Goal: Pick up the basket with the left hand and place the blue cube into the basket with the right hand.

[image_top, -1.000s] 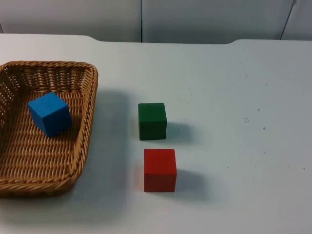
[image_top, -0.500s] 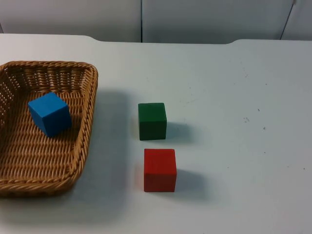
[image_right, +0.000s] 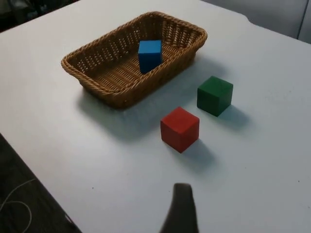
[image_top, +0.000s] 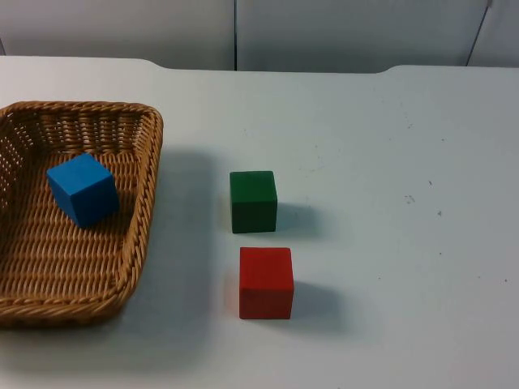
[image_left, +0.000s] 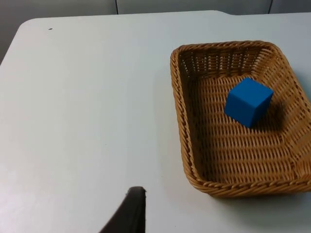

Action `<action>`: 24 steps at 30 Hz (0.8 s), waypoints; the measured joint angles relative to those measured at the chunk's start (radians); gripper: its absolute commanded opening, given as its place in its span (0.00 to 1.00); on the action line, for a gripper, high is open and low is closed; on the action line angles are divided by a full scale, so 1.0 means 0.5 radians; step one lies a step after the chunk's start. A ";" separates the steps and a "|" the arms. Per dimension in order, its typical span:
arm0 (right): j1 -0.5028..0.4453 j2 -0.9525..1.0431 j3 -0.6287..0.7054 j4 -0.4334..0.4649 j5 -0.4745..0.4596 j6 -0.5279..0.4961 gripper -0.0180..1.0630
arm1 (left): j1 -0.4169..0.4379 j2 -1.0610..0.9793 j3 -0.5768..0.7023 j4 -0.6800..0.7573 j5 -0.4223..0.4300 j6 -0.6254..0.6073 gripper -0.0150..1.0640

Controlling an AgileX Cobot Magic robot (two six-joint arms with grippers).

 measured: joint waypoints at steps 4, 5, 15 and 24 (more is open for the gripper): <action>0.000 0.000 0.000 0.000 0.010 0.005 0.63 | 0.000 0.000 0.000 0.000 0.000 0.000 0.92; 0.000 0.000 0.000 0.000 0.054 0.005 0.63 | 0.000 0.000 0.000 0.000 0.000 0.000 0.92; 0.000 0.000 0.043 0.005 0.151 -0.066 0.75 | 0.000 0.000 0.000 0.000 0.000 0.000 0.92; 0.000 0.000 0.043 0.009 0.139 -0.164 0.99 | 0.000 0.000 0.000 0.000 0.000 0.000 0.92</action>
